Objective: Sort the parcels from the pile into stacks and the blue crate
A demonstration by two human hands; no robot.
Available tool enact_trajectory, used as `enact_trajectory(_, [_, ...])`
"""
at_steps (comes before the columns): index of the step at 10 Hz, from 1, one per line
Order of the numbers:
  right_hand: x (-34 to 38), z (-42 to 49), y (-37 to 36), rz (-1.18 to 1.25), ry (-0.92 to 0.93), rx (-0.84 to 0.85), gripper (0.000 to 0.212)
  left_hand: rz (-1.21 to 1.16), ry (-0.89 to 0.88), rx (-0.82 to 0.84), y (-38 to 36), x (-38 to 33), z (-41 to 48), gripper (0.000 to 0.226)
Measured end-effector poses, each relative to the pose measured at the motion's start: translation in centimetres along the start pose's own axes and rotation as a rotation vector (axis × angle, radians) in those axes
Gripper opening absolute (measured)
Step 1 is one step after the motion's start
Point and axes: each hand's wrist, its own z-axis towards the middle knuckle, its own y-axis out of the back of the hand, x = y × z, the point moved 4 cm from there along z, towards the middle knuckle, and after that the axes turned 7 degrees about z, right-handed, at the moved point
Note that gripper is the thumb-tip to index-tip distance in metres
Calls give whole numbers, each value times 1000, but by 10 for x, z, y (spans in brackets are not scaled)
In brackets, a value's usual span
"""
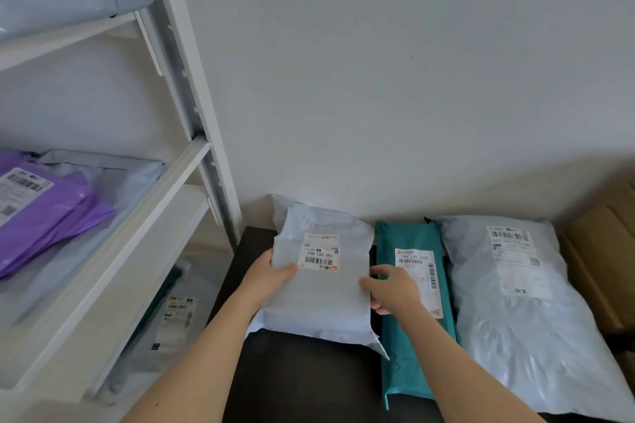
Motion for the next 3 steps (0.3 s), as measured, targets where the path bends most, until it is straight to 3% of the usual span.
enact_trajectory(2, [-5, 1, 9, -55, 0, -50, 31, 7, 44, 44, -7, 5, 1, 54])
enact_trajectory(3, [-13, 2, 12, -9, -10, -57, 36, 28, 53, -38, -3, 3, -4, 67])
